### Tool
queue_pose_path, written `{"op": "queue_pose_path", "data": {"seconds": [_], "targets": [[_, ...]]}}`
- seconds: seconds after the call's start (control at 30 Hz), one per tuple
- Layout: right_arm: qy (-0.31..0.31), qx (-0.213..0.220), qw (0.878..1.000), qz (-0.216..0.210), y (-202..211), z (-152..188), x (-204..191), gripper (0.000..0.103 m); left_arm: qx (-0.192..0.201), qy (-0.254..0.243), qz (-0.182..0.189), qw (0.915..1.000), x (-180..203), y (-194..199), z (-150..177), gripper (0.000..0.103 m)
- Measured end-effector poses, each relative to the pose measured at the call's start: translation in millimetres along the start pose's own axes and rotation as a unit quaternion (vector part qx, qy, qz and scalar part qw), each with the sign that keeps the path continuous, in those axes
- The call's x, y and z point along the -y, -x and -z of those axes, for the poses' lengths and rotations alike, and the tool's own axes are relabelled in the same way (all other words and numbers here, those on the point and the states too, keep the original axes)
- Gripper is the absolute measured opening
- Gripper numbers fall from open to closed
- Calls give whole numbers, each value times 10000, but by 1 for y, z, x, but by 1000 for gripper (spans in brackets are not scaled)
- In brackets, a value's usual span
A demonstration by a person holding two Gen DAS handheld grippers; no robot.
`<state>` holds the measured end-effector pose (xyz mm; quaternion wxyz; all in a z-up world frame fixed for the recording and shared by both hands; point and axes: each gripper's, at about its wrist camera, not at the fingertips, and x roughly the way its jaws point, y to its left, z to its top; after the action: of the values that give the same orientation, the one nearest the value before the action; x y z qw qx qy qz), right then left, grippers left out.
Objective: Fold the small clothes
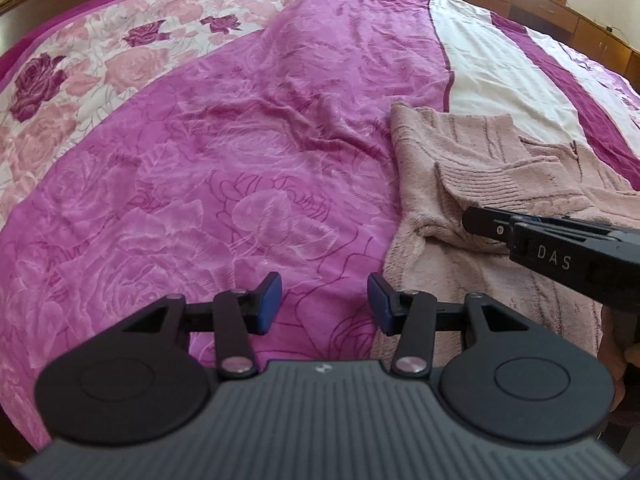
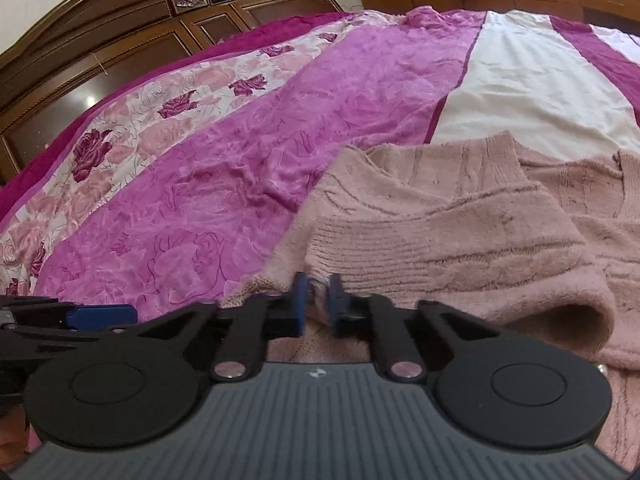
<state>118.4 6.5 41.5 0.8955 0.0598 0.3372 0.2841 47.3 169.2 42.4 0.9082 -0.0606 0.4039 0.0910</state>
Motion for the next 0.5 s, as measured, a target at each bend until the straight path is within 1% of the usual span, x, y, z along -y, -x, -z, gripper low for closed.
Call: {"op": "queue_pose_path", "data": {"seconds": [0.1, 0.23, 0.4, 0.5], "targets": [[-132, 231, 9996, -60, 14, -9, 6, 6, 68, -58, 27, 10000, 6, 3, -3, 49], [-402, 574, 9975, -68, 40, -25, 23, 6, 148, -117, 67, 9998, 13, 5, -9, 49], [-754, 984, 9922, 100, 78, -43, 54, 6, 277, -246, 124, 9992, 25, 7, -18, 49], [-937, 1252, 9871, 339, 103, -49, 78, 6, 324, -276, 211, 9989, 34, 6, -25, 49]]}}
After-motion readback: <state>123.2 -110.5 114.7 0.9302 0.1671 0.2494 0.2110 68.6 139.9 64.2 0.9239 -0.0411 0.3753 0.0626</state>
